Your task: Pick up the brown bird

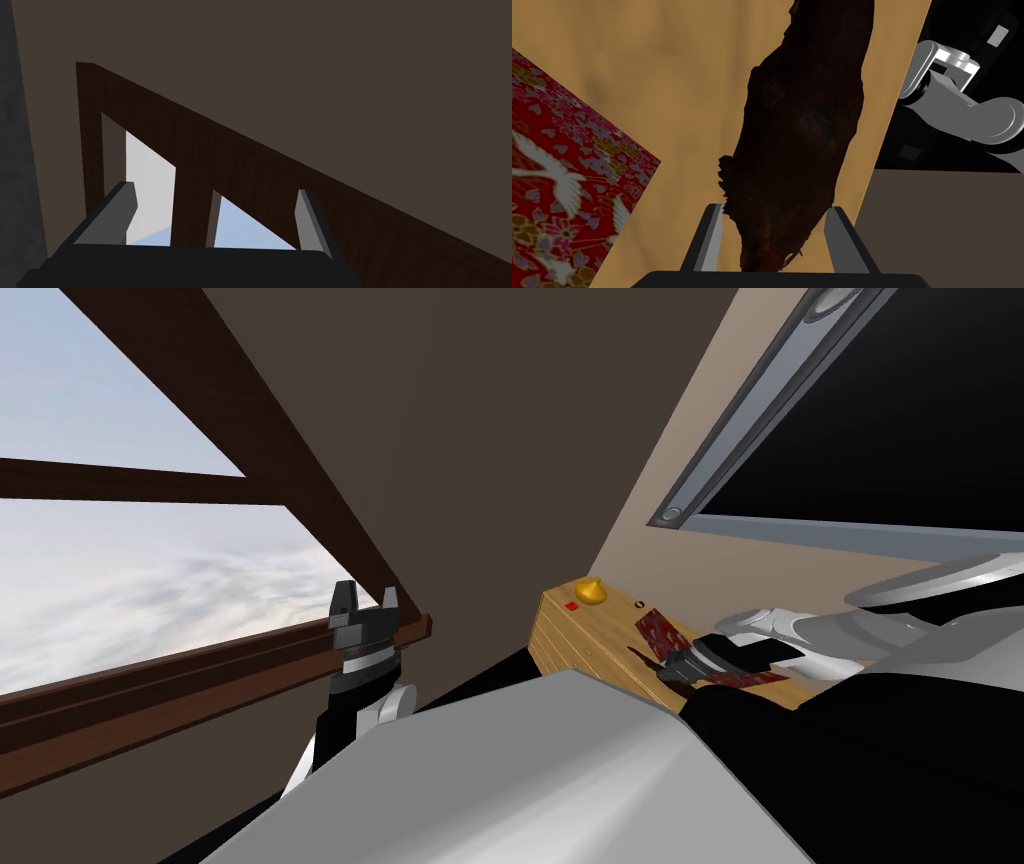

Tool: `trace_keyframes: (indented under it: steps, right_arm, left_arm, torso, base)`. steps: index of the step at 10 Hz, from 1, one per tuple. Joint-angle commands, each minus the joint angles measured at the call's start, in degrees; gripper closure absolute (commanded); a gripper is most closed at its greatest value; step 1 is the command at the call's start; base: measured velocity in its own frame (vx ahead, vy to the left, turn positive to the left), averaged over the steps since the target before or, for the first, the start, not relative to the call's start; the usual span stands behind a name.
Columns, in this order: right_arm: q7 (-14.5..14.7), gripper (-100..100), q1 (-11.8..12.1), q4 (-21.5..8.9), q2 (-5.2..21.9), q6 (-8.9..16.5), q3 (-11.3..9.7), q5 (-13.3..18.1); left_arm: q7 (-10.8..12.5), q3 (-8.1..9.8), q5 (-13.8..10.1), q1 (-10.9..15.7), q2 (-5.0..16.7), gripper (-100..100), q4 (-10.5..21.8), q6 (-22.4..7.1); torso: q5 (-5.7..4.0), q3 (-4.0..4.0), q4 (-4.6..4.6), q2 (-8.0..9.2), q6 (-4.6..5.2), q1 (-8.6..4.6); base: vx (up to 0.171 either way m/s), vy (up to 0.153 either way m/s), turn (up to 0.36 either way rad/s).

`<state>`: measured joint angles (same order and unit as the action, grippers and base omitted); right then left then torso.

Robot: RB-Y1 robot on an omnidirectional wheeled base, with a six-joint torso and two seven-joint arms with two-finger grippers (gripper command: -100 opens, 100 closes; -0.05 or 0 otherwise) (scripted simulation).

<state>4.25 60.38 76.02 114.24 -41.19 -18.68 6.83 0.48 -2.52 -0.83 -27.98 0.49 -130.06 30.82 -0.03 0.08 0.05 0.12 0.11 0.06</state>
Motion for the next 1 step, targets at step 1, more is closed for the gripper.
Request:
trace_keyframes:
  steps: [1]
  right_arm:
    - [0.0, 0, 0.0, 0.0, 0.0, 0.0, 0.0, 0.0]
  left_arm:
    - [0.0, 0.00, 0.0, 0.0, 0.0, 0, 0.0, 0.0]
  torso:
    - [0.00, 0.00, 0.00, 0.00, 0.00, 0.00]
  base:
    - [0.000, 0.000, 0.000]
